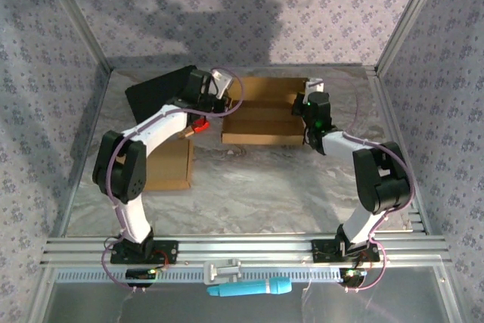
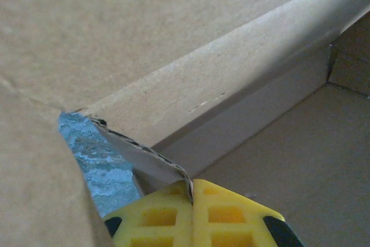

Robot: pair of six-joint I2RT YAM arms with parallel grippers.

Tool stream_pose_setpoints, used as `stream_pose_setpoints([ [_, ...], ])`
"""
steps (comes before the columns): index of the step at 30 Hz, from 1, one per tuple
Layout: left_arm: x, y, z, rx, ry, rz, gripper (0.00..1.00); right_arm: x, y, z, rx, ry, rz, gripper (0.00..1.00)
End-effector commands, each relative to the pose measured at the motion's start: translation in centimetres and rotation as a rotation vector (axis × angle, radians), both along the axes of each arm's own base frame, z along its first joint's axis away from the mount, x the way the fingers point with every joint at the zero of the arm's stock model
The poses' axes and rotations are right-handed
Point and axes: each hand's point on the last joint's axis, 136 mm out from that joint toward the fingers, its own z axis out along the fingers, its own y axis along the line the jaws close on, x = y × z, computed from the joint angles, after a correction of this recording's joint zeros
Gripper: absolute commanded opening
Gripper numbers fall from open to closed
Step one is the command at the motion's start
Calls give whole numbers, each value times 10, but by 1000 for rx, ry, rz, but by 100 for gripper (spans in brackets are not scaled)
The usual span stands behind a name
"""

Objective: Fold the paper box

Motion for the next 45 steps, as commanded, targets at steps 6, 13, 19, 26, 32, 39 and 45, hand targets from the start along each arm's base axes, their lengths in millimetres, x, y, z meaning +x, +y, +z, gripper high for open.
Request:
stream_pose_setpoints([
  [6, -26, -22, 7, 38, -122, -84, 0, -10, 20, 5, 5, -16, 38, 12],
  [13, -41, -19, -8, 84, -105, -70, 0, -32, 12, 8, 26, 71, -25, 32],
  [19, -46, -13, -18, 120, -86, -24, 0, -67, -4, 18, 146, 176, -123, 61],
  [26, -53, -13, -19, 135, -82, 0, 0, -121, -22, 32, 342, 260, -203, 70],
  [32, -62, -16, -20, 150, -79, 6, 0, -159, -37, 67, 571, 282, -308, 68],
  [39, -74, -13, -26, 175, -68, 19, 0, -172, -18, 89, 864, 367, -431, 68],
  [45, -84, -14, -28, 190, -63, 21, 0, -154, 10, 104, 1017, 445, -504, 68],
])
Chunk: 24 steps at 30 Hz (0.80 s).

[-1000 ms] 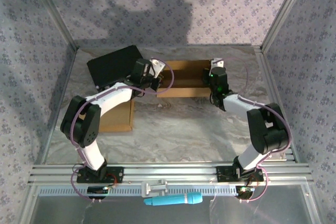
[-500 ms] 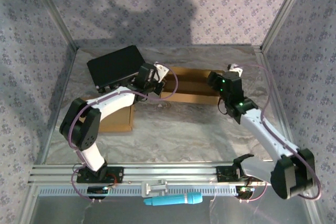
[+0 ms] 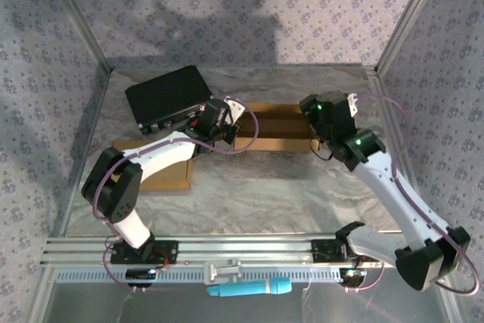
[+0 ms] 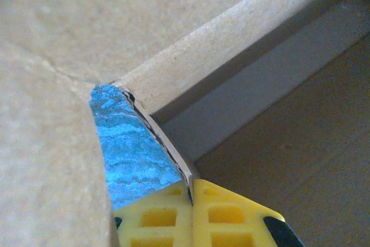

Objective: Fold the paper box

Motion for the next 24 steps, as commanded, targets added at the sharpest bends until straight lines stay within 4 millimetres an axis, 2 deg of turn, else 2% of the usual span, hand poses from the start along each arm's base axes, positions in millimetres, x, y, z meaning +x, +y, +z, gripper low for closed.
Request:
stream_pose_setpoints([
  [1, -14, 5, -6, 29, 35, 8, 0, 0, 10, -12, 168, 113, -122, 68],
  [4, -16, 4, -8, 40, 30, 11, 0, 10, 23, -26, 270, 157, -161, 66],
  [5, -17, 4, -8, 43, 29, 11, 0, 17, 26, -24, 314, 141, -176, 65],
  [7, -17, 4, -8, 54, 27, 16, 0, 27, 29, -24, 355, 138, -192, 64],
  [11, -18, 4, -6, 63, 18, 18, 0, 35, 34, -38, 424, 217, -218, 59],
  [19, -17, 2, -4, 74, 14, 15, 0, 53, 32, -48, 456, 261, -239, 54],
  [24, -16, 1, -4, 79, 12, 19, 0, 56, 34, -56, 478, 293, -249, 44],
])
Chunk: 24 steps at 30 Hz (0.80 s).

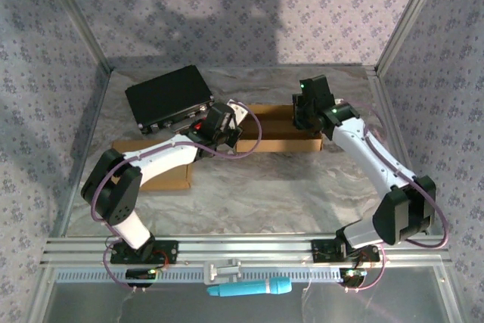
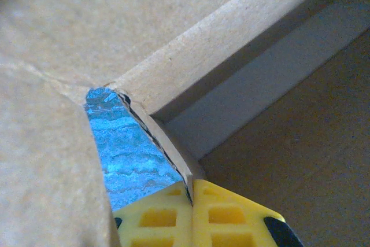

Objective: Fold the paper box

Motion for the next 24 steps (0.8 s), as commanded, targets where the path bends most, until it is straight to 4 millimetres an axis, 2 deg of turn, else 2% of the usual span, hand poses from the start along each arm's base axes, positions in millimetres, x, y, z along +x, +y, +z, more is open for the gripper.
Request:
stream_pose_setpoints([
  [1, -7, 5, -4, 43, 27, -1, 0, 4, 5, 3, 47, 17, -14, 42],
  [7, -5, 5, -1, 54, 19, 5, 0, 10, 6, 1, 59, 27, -16, 26],
  [9, -5, 7, 2, 62, 12, 6, 2, 9, 7, 2, 56, 37, -9, 18],
  [10, -5, 7, 5, 61, 7, 9, 7, 8, 7, 2, 53, 44, -8, 12],
  [12, -6, 8, 12, 68, -12, 17, 26, 5, 6, -1, 50, 59, -11, 1],
  [14, -10, 11, 21, 74, -17, 30, 39, 4, 6, -2, 54, 65, -19, 0],
  [15, -13, 13, 27, 74, -16, 37, 53, 4, 7, -1, 56, 64, -23, 0],
  [19, -42, 15, 48, 55, -16, 39, 60, -2, 5, -8, 56, 93, -33, 0],
  [24, -86, 35, 67, -61, 27, 85, 61, -10, 9, -11, 61, 100, -21, 0],
])
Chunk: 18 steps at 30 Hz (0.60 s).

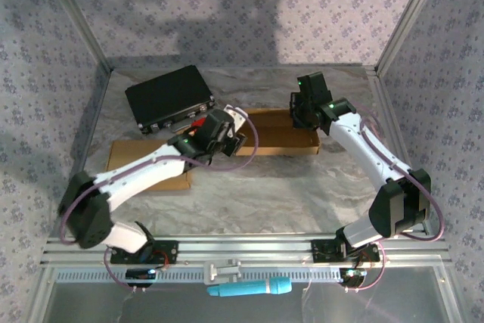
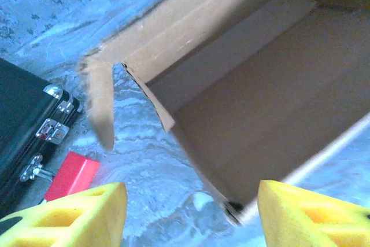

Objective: Fold the paper box

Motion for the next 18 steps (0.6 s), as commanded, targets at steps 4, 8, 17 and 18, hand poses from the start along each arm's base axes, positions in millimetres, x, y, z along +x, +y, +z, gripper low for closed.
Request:
stream_pose_setpoints([
  [4, -40, 43, 42, -196, 44, 138, 64, -16, -2, -5, -5, 31, -5, 0],
  [8, -35, 64, 57, -326, 142, 247, 67, -18, -3, -11, -21, 15, 21, 0],
  [17, 1, 68, 42, -570, 402, 405, 61, -29, -13, -39, -36, 35, 36, 0],
  [18, 5, 66, 40, -592, 421, 416, 62, -29, -12, -41, -36, 34, 48, 0],
])
